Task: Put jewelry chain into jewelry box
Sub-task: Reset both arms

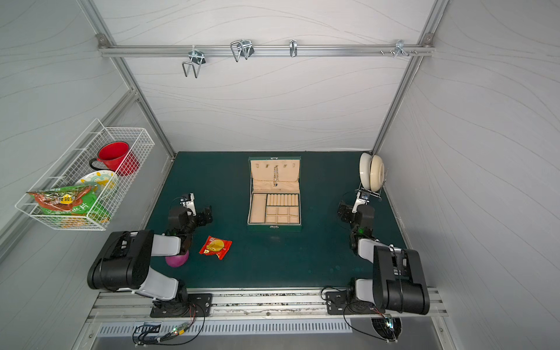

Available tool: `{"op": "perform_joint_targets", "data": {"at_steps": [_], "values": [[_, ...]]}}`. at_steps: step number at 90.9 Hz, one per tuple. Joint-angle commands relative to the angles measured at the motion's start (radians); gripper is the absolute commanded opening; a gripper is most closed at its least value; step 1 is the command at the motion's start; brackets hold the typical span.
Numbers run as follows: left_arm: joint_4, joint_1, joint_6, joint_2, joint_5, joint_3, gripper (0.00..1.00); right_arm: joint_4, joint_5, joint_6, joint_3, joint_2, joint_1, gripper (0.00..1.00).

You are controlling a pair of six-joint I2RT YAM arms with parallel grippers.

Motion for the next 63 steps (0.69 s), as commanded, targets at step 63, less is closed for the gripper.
{"op": "perform_joint_targets", "data": {"at_steps": [63], "values": [[0.013,-0.009,0.034,0.007,-0.001,0.102,1.00,-0.027,-0.080,-0.093,0.176,0.196,0.039,0.99]]}}
